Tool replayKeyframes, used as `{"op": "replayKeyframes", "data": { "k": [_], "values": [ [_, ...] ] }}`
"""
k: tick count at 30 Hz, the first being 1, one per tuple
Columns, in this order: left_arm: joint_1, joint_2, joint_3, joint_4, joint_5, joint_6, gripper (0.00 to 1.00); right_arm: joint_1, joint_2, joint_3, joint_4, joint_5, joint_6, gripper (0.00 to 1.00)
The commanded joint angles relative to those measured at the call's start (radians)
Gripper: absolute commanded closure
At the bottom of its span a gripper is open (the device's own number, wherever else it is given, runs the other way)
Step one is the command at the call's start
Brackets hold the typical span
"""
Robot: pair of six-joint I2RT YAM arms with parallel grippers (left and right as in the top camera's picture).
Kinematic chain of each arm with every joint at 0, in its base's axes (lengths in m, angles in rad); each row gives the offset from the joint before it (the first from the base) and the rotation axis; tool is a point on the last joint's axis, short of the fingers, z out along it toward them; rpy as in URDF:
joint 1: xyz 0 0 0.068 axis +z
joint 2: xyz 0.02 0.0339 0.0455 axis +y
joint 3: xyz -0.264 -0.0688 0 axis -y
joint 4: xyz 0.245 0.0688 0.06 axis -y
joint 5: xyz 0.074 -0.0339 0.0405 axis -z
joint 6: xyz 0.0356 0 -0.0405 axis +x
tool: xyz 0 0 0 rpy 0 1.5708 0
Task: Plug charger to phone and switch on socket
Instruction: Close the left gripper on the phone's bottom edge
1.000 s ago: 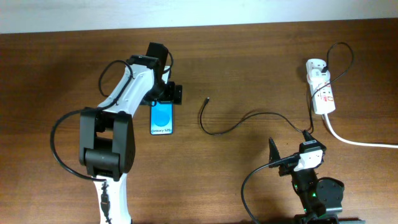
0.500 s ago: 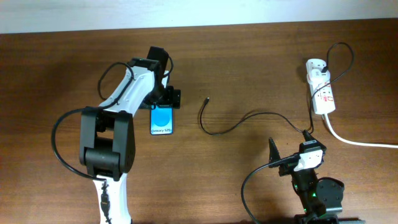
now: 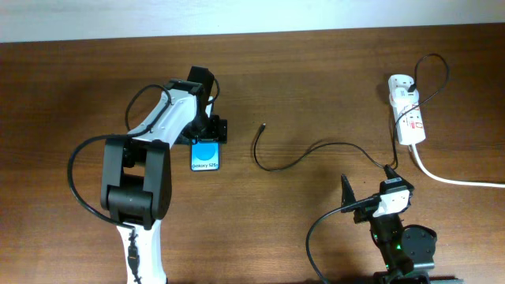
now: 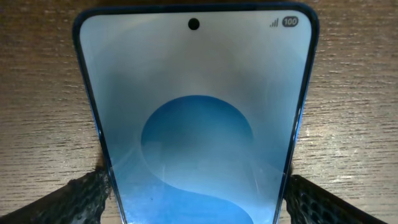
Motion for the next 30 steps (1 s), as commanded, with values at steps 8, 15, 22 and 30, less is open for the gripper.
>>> {"op": "replayKeyframes", "data": {
  "k": [8,15,22,30],
  "values": [
    [0.003,0.011,-0.066,0.013,-0.001,-0.031,0.06,0.006,-0.003,-0.005,-0.006,-0.003,0.004,0.02],
    [0.003,0.011,-0.071,0.015,0.052,-0.040,0.10,0.006,-0.003,-0.005,-0.006,-0.002,0.004,0.02],
    [0.003,0.011,-0.071,0.044,0.051,-0.040,0.22,0.006,-0.003,-0.005,-0.006,-0.002,0.004,0.02],
    [0.003,0.010,-0.029,0.047,0.051,-0.039,0.28,0.006,-0.003,-0.005,-0.006,-0.003,0.004,0.02]
  ]
}}
